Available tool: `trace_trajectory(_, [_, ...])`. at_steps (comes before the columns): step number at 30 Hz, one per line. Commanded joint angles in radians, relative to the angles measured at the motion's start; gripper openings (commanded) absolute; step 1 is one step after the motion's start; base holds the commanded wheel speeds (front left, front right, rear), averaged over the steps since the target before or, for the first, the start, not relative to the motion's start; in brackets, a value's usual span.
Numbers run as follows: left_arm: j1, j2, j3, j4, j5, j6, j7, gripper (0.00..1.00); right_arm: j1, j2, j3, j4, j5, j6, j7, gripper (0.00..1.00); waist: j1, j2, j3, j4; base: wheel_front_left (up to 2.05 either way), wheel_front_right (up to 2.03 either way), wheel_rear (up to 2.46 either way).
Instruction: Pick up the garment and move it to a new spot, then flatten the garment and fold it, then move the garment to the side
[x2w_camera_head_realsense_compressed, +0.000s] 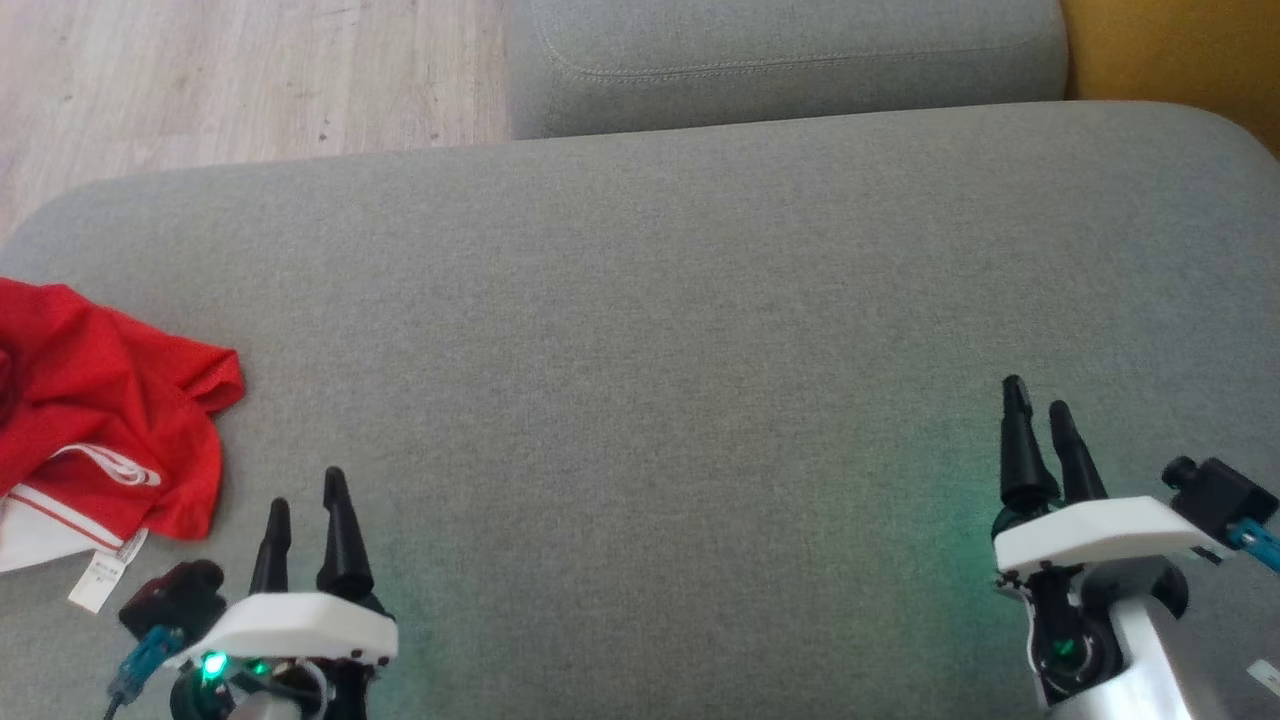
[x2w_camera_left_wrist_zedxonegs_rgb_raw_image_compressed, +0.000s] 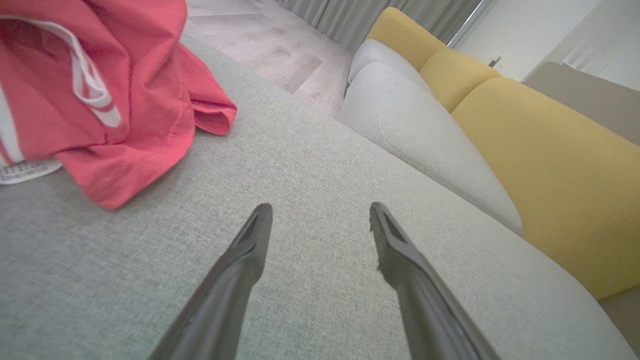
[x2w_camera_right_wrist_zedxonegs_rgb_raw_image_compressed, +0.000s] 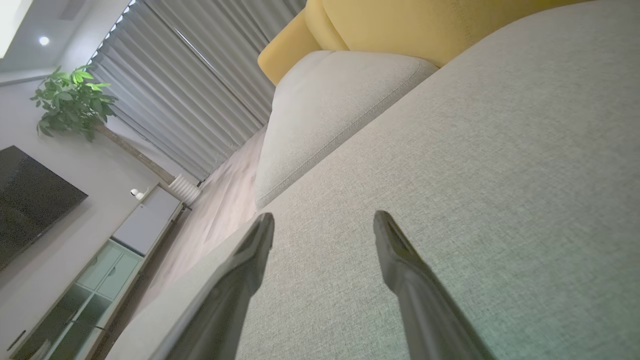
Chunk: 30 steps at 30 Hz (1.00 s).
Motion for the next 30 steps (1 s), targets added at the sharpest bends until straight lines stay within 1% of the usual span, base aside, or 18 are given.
trace_trajectory(1, [-0.056,0.022,0.002,-0.026,0.050,0.004,-0.020,1.00,-0.066,-0.003,0.026,-0.027,-0.046,0.000,-0.019,1.00,0.0000,0.0000,0.002,0.000,0.00,0.00,0.00])
trace_trajectory(4, [-0.071,0.027,-0.012,-0.016,0.103,0.005,-0.032,1.00,-0.084,-0.003,0.041,-0.018,-0.098,0.000,-0.031,1.00,0.0000,0.0000,0.005,0.000,0.00,0.00,0.00])
trace_trajectory(11, [-0.101,0.037,-0.024,0.000,0.177,0.010,-0.049,1.00,-0.115,-0.003,0.060,-0.001,-0.176,0.000,-0.048,1.00,0.0000,0.0000,0.010,-0.002,0.00,0.00,0.00])
trace_trajectory(30, [-0.131,0.043,-0.046,0.038,0.405,0.052,-0.106,1.00,-0.151,-0.004,0.100,0.048,-0.418,0.000,-0.104,1.00,0.0000,0.0000,0.019,-0.009,0.00,0.00,0.00])
